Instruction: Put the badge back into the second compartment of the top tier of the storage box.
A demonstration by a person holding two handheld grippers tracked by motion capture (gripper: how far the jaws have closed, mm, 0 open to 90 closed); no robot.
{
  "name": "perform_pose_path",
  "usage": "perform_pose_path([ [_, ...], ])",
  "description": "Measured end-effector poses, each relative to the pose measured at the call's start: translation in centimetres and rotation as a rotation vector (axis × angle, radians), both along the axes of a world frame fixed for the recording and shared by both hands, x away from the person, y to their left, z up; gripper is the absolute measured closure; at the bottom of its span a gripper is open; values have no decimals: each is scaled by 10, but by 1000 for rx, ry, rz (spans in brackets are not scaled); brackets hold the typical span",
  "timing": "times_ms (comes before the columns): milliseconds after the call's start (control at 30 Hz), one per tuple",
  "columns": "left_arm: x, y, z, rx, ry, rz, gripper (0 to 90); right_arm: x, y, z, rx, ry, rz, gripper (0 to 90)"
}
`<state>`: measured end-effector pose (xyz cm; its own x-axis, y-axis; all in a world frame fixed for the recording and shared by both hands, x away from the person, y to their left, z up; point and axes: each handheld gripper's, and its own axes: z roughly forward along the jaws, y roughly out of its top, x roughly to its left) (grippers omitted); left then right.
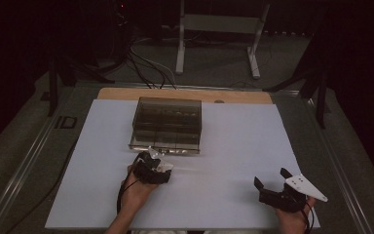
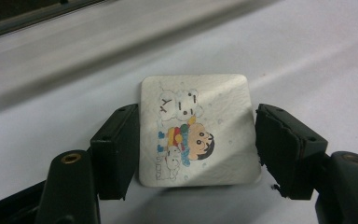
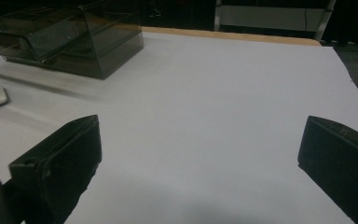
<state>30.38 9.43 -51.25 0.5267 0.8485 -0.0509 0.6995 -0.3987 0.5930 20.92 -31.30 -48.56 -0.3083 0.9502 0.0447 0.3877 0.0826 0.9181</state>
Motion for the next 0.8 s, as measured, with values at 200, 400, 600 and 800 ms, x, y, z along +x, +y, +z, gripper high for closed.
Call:
perform_pose_path([
  [200, -1, 0, 1, 4, -1, -9, 347, 0, -1, 0, 0, -3, -1, 0],
  [400, -3, 1, 5, 5, -7, -23, 347, 0, -1, 0, 1, -4, -1, 0],
  [600, -5, 3, 9, 9, -12, -34, 347, 0, -1, 0, 0, -2, -1, 0],
  [800, -7, 4, 12, 11, -16, -43, 347, 0, 0, 0, 1, -1, -1, 0],
])
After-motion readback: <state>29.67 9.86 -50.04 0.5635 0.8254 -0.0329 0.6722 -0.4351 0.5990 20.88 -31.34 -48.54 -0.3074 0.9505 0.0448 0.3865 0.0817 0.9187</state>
